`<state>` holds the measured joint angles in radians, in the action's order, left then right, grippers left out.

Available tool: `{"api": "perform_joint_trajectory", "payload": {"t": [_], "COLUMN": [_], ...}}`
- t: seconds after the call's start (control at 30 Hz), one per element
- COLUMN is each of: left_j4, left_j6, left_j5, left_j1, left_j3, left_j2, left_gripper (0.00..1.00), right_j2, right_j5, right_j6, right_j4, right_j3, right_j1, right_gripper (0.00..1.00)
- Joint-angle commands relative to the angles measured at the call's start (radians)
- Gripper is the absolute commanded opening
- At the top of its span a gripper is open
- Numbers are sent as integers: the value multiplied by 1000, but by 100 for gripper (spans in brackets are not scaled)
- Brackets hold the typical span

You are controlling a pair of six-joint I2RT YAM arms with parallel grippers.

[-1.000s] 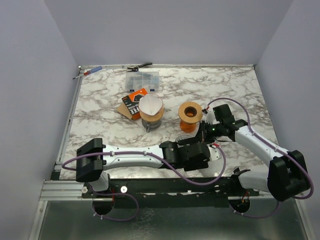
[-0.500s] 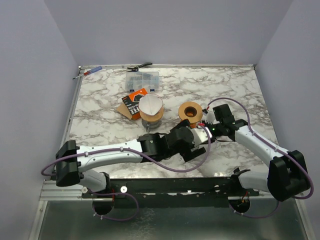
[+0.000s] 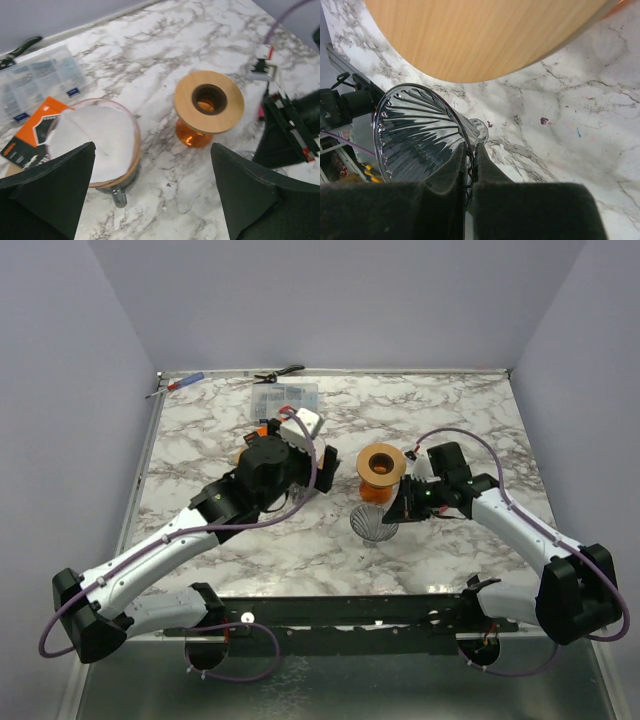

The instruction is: Place the coffee filter in the dripper

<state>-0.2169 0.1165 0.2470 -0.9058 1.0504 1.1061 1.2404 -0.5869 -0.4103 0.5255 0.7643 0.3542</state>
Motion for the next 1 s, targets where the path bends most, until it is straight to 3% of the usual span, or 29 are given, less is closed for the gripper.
{"api": "perform_joint_trajectory", "payload": {"t": [0.0, 0.27, 0.6, 0.97], "left_j4": [-12, -98, -126, -121], "left_j6": [68, 138, 279, 311], "left_j5": [88, 113, -5, -96], "left_j1": [112, 313, 578, 699], "left_j3": [-30, -90, -233, -291], "left_j2": [-86, -167, -167, -132], "left_gripper": [99, 99, 99, 99], "right_j2": [-21, -34, -19, -28], "right_j5": [-3, -51, -33, -22], "right_j6": [18, 41, 51, 64], "right_j4": [19, -12, 19, 44], "right_j3": [50, 65, 103, 188], "right_j1": [-1, 0, -1, -1], "right_gripper": [1, 0, 0, 1]}}
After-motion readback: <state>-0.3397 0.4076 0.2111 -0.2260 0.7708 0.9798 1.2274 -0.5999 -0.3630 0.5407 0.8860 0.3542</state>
